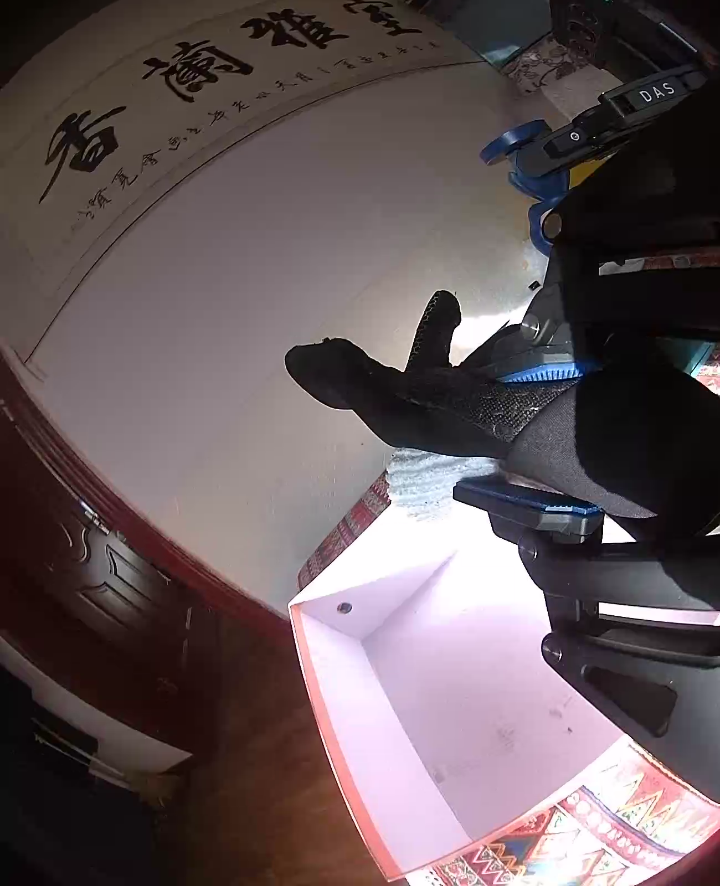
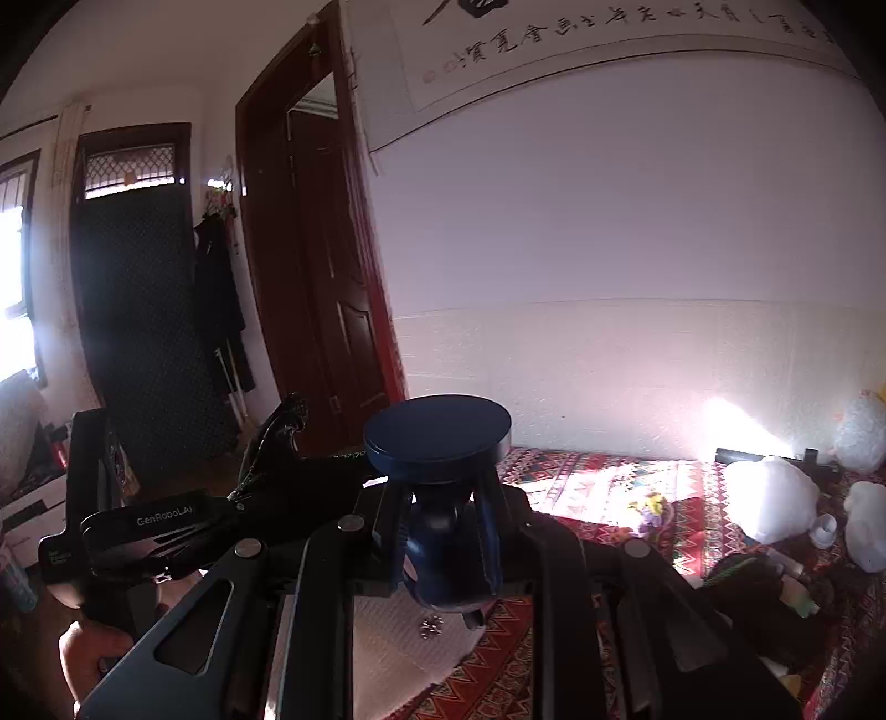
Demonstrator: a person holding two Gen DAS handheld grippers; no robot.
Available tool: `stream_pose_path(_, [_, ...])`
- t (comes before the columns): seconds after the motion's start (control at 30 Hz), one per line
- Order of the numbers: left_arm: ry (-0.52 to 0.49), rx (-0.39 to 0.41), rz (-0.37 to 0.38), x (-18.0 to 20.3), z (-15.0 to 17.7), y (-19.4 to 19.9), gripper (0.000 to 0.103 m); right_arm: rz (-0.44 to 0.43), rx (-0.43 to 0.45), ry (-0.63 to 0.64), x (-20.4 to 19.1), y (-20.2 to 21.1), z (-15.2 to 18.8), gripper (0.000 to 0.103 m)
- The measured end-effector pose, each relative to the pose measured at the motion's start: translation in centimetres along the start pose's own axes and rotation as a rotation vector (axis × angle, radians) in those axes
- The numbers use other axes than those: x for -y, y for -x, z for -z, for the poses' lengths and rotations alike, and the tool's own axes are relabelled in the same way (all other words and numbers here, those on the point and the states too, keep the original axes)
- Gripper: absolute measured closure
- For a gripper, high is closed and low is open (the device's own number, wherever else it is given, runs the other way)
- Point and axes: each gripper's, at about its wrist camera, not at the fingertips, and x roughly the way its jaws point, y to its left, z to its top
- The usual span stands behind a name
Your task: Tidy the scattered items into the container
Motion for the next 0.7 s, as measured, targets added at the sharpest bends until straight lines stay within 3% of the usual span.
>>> stream_pose_path(0.1, [0.007,0.035,-0.063,-1.9,-1.0,0.4,0.080,-0.051,-0.048,0.038,-3.0,-3.7,0.1,0.083])
stream_pose_path(0.3, [-0.063,0.153,-0.189,-2.8,-2.1,1.5,0.081,-0.095,-0.125,0.083,-6.3,-8.8,1.9,0.083])
stream_pose_path(0.4, [-0.045,0.153,-0.253,-4.9,-2.1,1.2,0.080,-0.084,-0.236,0.128,-7.4,-11.5,3.0,0.082])
stream_pose_path(0.43, [-0.029,0.136,-0.254,-5.5,-2.0,0.9,0.080,-0.072,-0.265,0.127,-7.4,-12.1,3.5,0.077])
stream_pose_path(0.5, [-0.003,0.115,-0.255,-6.3,-2.0,0.4,0.080,-0.053,-0.248,0.101,-6.5,-11.6,3.9,0.052])
stream_pose_path(0.53, [0.000,0.112,-0.255,-6.4,-1.8,0.3,0.080,-0.037,-0.212,0.087,-5.8,-10.6,3.7,0.030])
stream_pose_path(0.57, [-0.004,0.112,-0.253,-6.3,-1.4,0.2,0.079,-0.025,-0.174,0.072,-5.1,-9.5,3.5,0.021])
stream_pose_path(0.7, [-0.061,0.109,-0.244,-4.6,-0.4,-0.3,0.070,0.035,-0.123,0.002,-1.0,-5.3,2.7,0.021])
